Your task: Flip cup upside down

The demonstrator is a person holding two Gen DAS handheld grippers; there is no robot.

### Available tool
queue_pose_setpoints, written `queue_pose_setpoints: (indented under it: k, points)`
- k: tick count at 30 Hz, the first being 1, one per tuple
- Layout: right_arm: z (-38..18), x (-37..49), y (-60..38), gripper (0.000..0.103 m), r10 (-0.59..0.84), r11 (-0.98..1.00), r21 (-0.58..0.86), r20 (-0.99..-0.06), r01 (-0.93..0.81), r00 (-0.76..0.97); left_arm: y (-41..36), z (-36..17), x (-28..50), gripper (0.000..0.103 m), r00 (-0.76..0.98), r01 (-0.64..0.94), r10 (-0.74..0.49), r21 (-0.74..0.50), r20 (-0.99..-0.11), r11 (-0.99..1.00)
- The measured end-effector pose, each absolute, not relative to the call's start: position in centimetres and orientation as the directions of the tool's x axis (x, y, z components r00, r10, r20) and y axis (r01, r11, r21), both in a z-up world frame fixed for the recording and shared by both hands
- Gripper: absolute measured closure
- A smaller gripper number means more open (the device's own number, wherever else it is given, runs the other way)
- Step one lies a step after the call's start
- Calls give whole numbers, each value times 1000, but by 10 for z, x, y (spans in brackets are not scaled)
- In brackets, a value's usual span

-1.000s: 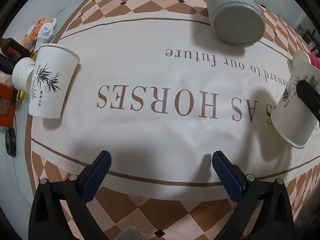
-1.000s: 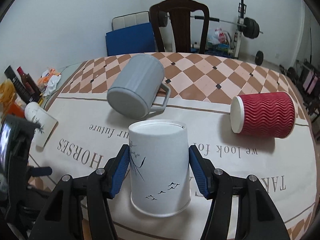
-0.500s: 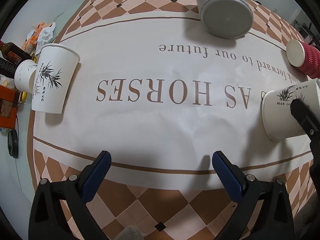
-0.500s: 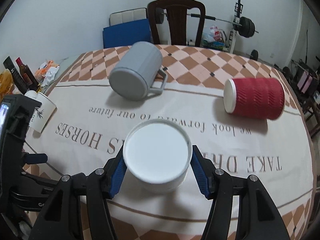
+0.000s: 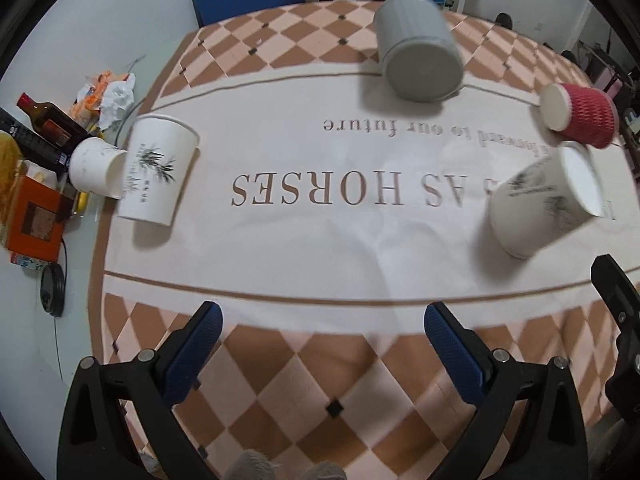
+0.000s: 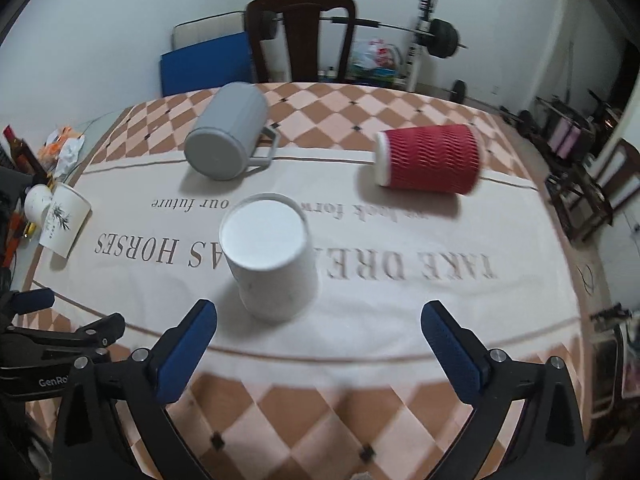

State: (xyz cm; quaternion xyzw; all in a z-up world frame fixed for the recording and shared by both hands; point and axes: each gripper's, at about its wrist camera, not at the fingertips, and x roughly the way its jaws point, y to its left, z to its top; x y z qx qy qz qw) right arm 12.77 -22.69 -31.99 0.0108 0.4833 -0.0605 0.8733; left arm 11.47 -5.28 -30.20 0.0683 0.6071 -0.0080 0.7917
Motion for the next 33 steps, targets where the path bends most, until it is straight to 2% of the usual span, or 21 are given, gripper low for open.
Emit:
queue_pose_setpoints:
  k: [8,19,26,33]
  points:
    - [-234,64,-246,0,-193,963,-58,-829,263,525,-54,-207,81,0,374,126,7,59,-927,990]
    - [-110,-11,-255,0,-233,949,-78,-827,305,511,-54,-83,40,0,507,128,-40,30,-861,991]
    - [-48,-36,-259,0,-261,952,-116,-789,284,556,-67,-34,22,0,547,122,-49,22,-836,992]
    - [-10,-47,-265,0,-256,956,-114,-768,269,587,-73,-15,10,0,549,98,-21,39,-835,994]
